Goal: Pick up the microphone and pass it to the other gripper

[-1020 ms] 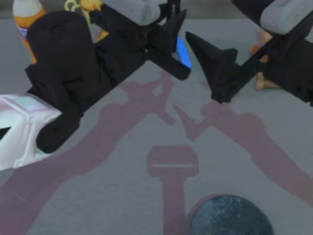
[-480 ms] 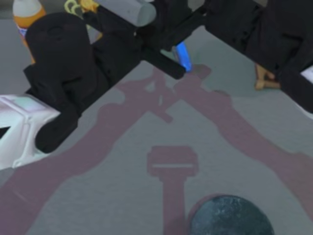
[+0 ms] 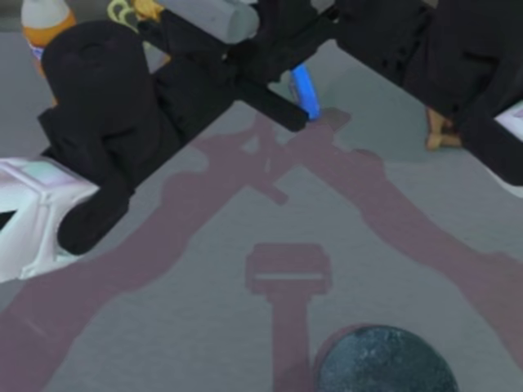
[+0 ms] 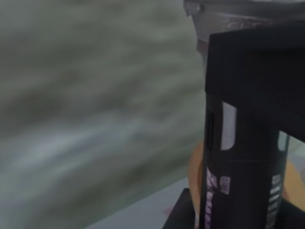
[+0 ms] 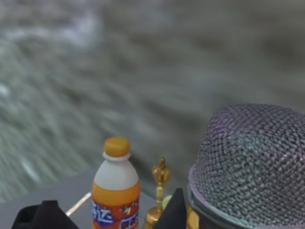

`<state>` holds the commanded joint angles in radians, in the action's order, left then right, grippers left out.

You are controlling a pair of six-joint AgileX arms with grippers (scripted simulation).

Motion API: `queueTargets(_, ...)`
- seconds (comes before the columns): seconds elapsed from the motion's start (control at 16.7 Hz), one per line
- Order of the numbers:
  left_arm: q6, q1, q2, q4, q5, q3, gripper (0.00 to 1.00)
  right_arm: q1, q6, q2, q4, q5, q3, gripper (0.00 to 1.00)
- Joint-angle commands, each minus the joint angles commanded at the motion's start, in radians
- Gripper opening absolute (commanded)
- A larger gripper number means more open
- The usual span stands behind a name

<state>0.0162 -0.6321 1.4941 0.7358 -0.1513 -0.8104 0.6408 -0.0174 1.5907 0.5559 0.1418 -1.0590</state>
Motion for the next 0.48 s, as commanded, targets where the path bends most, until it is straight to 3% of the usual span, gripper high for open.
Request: queueTargets(0.48,0.000,0.000,0.000,0.000,0.000,0.000,0.00,0.000,0.000,0.000,0.000,0.000,0.000,0.17)
